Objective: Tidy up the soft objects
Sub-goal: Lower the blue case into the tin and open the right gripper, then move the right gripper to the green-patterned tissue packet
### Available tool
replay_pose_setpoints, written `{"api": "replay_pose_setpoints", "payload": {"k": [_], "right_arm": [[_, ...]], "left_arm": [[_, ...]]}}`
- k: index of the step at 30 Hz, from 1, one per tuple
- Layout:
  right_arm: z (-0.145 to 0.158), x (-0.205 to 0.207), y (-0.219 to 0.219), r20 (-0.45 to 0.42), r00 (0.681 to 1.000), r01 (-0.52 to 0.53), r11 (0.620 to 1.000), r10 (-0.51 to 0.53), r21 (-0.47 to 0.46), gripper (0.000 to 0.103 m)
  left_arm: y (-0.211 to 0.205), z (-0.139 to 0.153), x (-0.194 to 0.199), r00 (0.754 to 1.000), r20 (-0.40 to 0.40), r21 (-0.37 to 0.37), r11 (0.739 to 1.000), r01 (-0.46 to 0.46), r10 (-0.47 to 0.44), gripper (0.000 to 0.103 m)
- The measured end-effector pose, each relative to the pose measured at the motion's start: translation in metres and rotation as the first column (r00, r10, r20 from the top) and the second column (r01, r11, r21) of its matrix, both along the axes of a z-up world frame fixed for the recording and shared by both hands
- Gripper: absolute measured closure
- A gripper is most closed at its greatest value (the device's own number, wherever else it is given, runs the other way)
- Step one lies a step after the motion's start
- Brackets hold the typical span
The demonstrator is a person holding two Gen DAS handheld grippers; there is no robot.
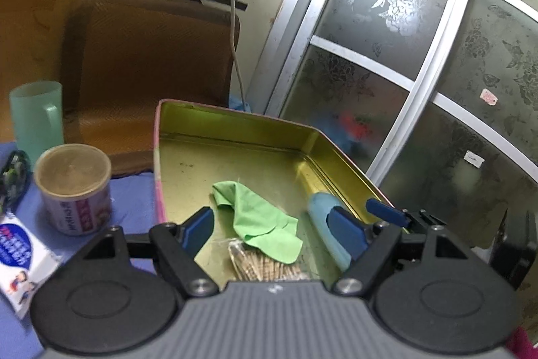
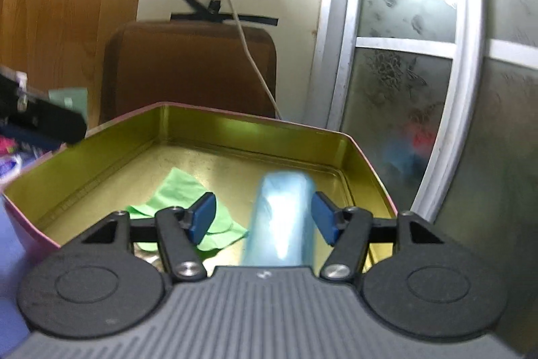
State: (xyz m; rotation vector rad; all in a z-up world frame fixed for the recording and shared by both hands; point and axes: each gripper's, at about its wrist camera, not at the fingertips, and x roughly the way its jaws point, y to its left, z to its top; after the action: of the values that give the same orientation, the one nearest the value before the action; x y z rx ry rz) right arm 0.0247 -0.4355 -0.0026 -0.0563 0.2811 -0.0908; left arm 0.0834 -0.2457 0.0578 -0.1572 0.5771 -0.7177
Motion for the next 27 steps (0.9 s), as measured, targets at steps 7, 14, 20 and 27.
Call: {"api": "replay_pose_setpoints", "payload": {"k": [7, 14, 20, 27], "right_arm": [[0.014, -0.014, 0.044, 0.088, 0.982, -0.168, 0.986, 0.166, 0.016, 0.05], [0.017, -0.003, 0.112, 0.058, 0.918, -0.394, 0.919, 0.393, 0.011, 0.057], [0.006, 0.01, 0.173, -0.042, 0.832, -0.55, 0.833, 0.553, 0.059, 0.058], [0.003, 0.03, 0.24, -0.101, 0.738, -0.666, 0.744, 0.667, 0.046, 0.05]], "left_arm": [[0.052, -0.003, -0.037, 0.993, 0.092, 0.045, 0.996, -0.08, 0.075, 0.025], [0.153, -0.024, -0.063, 0.952, 0.08, 0.058, 0.952, -0.301, 0.296, 0.025], [0.236, -0.04, -0.065, 0.849, 0.05, 0.061, 0.847, -0.528, 0.526, 0.025], [0.316, -0.062, -0.061, 0.72, -0.141, -0.102, 0.713, -0.693, 0.679, 0.025]]}}
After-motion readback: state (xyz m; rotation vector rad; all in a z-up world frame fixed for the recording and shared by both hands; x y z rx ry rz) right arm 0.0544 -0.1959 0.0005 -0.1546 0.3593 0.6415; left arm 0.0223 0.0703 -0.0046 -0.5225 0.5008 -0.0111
